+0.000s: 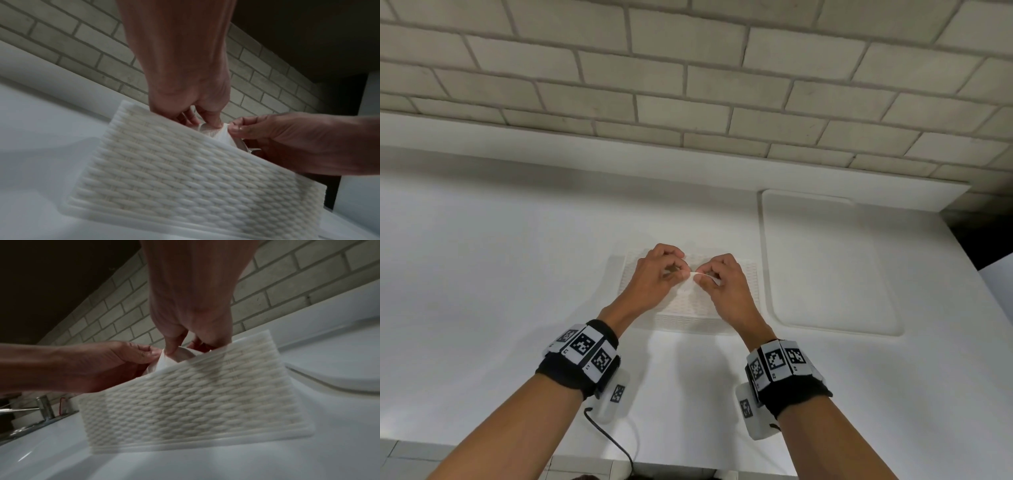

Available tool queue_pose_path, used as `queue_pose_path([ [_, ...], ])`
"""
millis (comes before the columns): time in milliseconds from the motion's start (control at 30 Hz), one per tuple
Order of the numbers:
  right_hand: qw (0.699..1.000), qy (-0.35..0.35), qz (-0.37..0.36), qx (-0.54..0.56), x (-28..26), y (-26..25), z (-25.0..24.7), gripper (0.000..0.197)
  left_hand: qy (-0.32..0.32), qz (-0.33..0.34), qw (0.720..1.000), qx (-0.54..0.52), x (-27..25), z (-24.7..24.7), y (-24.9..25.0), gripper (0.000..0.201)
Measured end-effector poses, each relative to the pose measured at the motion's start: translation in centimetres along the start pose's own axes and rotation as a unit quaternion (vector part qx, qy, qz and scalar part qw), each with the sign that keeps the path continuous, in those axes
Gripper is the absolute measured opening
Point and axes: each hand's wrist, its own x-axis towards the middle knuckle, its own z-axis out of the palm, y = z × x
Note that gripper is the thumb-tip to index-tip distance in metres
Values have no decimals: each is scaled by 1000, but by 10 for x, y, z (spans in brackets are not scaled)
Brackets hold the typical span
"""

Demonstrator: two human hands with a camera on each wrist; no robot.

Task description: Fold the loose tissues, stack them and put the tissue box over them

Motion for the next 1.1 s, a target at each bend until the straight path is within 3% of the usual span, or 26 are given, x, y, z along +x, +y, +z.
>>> queue_pose_path([
  [67,1000,-7,2,11,-1,-5,-8,5,-11,-11,1000,-1,-2,-3,3,21],
  [100,1000,23,-7,14,-2,-7,-13,5,-5,-12,1000,-12,-4,-6,3,18],
  [167,988,153,-19,-7,-4,-1,-27,11,59,1,998,-23,-7,-16,3,13],
  [233,970,242,29,-18,-10,11,-40,24,157,-12,987,-7,-11,-29,-1,19],
  [300,961,232,146,43,-17,20,-46,42,199,-108,974,-16,-15,-40,-13,33],
  [367,936,186,243,177,-22,26,-44,52,160,-241,952,-95,-18,-42,-26,56],
  [433,903,156,281,284,-25,28,-39,56,124,-330,918,-180,-20,-39,-35,74],
  [467,892,152,289,312,-25,30,-36,58,122,-340,909,-207,-21,-37,-34,72],
  [633,871,165,309,344,-23,32,-30,62,135,-315,909,-236,-13,-34,-19,59],
  [1000,890,140,300,313,-20,27,-32,60,122,-310,914,-233,-15,-36,-23,60],
  [1100,893,146,293,309,-18,32,-35,60,148,-300,918,-212,-13,-37,-21,59],
])
